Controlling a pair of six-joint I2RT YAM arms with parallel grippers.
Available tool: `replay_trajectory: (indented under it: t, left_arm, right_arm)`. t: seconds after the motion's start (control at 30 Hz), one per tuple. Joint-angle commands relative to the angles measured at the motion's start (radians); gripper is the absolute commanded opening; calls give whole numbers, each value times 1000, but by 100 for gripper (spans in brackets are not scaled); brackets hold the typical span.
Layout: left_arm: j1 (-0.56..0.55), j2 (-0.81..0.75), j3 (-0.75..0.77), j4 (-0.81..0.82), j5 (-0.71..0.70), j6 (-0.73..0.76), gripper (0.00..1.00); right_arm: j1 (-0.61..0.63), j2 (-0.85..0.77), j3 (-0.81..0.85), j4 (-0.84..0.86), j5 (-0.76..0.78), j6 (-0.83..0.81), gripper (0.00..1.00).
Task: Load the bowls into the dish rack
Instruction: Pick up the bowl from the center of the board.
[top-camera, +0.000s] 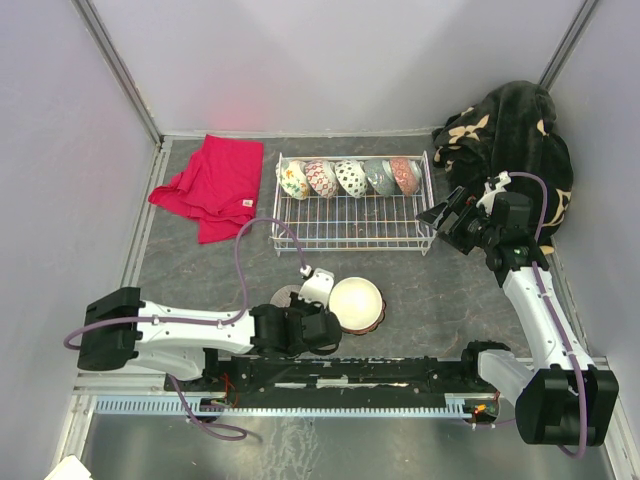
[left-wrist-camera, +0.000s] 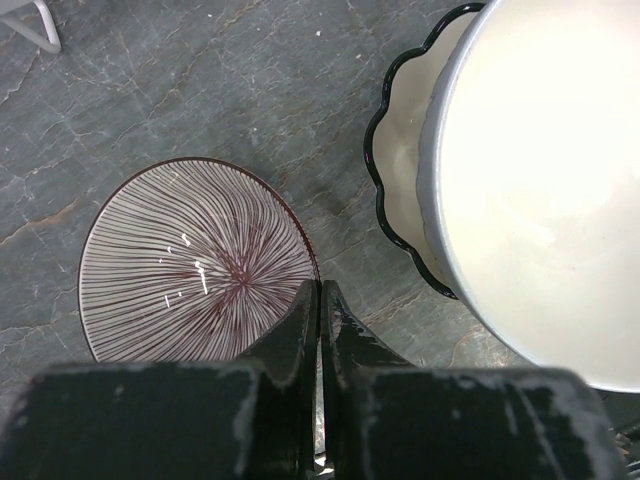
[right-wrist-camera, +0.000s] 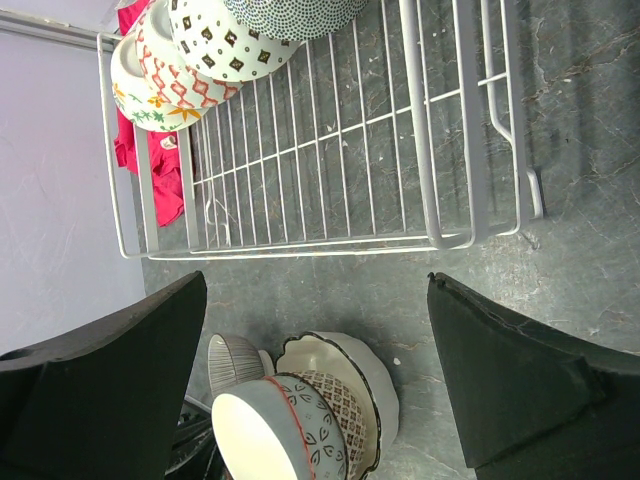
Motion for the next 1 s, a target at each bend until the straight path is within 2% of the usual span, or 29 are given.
replay_trajectory:
  t: [0.0,0.3,0.47,0.53,0.97]
  left_arm:
    - [2,-41,27,13,-32,9,3]
    - [2,40,59,-30,-29,-7,4]
    - [2,108,90,-49,-32,-19,19]
    - [2,127,101,-52,-32,-19,21]
    - [2,143,117,-56,-37,-16,22]
  right_arm:
    - [5,-6,8,34,-15,-7,99]
    - [6,-2,8,37,-16,-6,99]
    - [5,-2,8,38,-16,-7,99]
    - [5,-3,8,38,-15,-8,99]
    - [6,-1,7,39,-18,-5,99]
